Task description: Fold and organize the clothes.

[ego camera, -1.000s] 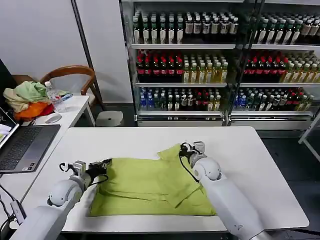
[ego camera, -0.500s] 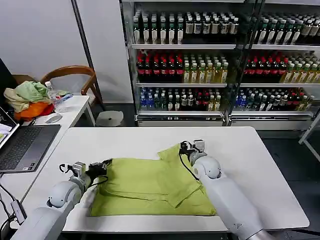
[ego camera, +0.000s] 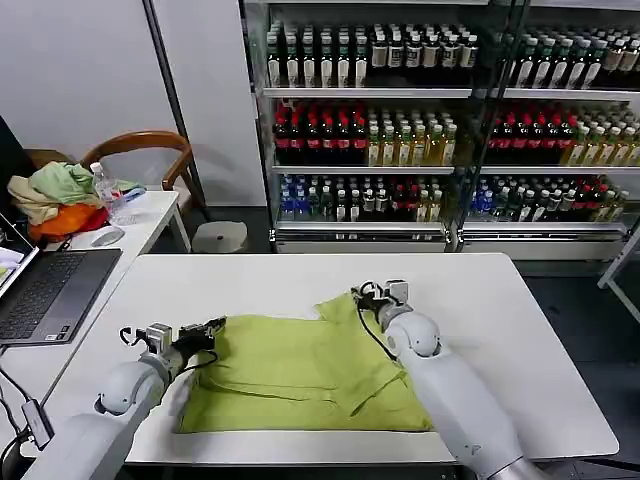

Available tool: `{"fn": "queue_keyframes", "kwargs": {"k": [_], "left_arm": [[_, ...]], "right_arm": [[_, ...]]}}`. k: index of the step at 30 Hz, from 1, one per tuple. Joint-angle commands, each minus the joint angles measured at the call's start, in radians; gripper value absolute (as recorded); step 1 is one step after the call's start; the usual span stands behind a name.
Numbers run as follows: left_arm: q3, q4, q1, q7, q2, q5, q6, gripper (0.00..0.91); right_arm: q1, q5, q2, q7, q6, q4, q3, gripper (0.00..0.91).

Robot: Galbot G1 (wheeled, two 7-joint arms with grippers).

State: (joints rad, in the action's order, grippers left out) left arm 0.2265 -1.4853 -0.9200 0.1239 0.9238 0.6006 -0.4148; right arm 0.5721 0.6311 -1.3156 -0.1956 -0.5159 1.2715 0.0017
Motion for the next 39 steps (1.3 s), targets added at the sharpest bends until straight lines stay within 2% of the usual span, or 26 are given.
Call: {"fn": "queue_keyframes", "kwargs": {"k": [1,5,18,21,26,31,39], "left_arm": [[-0.002,0.004,0.001,0.003,0.000,0.000,0.002,0.050],[-0.002,0.006,0.001,0.006,0.000,0.000,0.005,0.050],[0.000,0.004,-0.006,0.012,-0.001,-0.002,0.009,0.050],[0.005,0.003,-0.007,0.013,-0.002,-0.001,0.013,0.050],[0.022,-0.018,-0.017,0.024,-0.011,0.007,0.023,0.050],[0.053,-0.064,-0.057,0.025,-0.024,0.018,0.045,0.050],[0.128,-0.151,-0.160,0.032,-0.036,0.052,0.078,0.050]], "right_arm": [[-0.009,0.003,-0.027,-0.002,-0.015,-0.054,0.000,0.000],[-0.003,0.025,-0.027,-0.007,-0.030,-0.051,-0.002,0.000],[0.008,0.016,-0.029,0.013,-0.003,-0.043,-0.008,0.000],[0.013,0.001,-0.025,0.025,0.046,-0.030,-0.006,0.000],[0.048,0.001,0.014,0.017,0.056,0.088,-0.003,0.000],[0.119,0.040,0.085,-0.016,0.013,0.261,0.006,0.000],[0.233,0.067,0.162,-0.031,0.009,0.442,0.053,0.000]]}}
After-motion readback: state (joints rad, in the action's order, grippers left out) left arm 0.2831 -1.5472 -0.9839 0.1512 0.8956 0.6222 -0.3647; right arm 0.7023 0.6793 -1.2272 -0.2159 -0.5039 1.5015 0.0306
